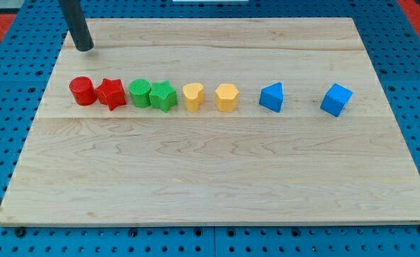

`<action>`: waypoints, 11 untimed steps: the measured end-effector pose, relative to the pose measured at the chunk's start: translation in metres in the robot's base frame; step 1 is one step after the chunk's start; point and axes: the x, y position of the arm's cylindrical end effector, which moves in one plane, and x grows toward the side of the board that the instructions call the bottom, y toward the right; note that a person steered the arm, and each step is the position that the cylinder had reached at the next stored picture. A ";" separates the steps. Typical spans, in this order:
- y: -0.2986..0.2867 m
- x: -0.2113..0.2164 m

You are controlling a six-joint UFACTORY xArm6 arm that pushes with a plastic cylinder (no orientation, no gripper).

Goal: Nudge the red star to the right

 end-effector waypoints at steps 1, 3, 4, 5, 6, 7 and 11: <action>0.000 0.000; 0.001 -0.006; 0.002 -0.007; 0.000 -0.002; -0.025 0.005; -0.025 0.005; -0.062 0.016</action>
